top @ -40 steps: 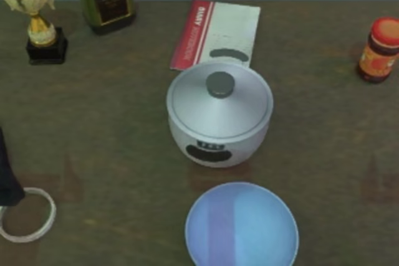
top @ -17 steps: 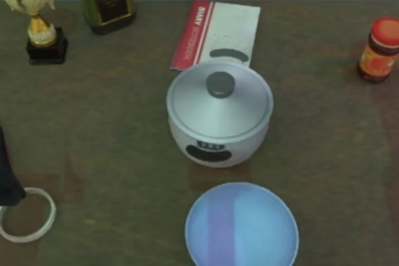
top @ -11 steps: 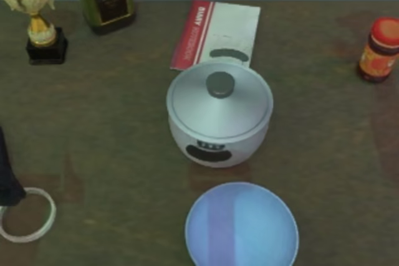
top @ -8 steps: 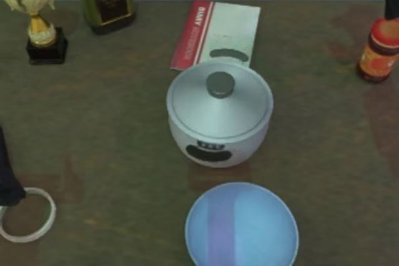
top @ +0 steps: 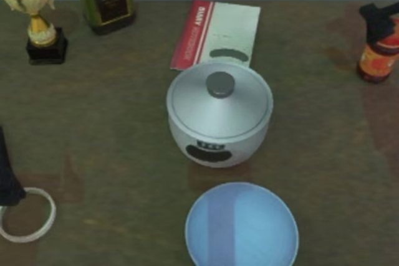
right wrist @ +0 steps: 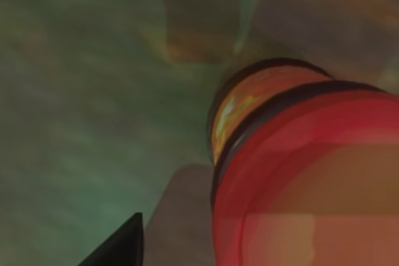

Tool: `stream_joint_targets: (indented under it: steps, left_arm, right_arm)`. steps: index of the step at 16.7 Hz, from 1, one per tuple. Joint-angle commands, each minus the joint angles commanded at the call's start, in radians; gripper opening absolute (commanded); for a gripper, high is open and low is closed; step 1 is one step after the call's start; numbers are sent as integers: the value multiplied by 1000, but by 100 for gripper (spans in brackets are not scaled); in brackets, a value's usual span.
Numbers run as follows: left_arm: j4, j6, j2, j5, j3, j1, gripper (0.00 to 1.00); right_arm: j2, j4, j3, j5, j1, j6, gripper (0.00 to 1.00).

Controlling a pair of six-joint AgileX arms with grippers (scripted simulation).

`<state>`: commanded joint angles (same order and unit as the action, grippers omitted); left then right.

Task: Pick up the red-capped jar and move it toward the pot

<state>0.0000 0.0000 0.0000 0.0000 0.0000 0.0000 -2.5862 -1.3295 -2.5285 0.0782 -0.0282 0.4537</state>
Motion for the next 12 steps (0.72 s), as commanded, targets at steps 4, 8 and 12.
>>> stream_joint_targets:
  steps: [4, 8, 12]
  left_arm:
    - [0, 0, 0, 0, 0, 0, 100]
    - [0, 0, 0, 0, 0, 0, 100]
    - [0, 0, 0, 0, 0, 0, 100]
  right_arm:
    - [-3, 5, 5, -1, -5, -1, 100]
    - [-20, 87, 67, -1, 4, -3, 100]
    - [-36, 162, 124, -2, 9, -9, 100]
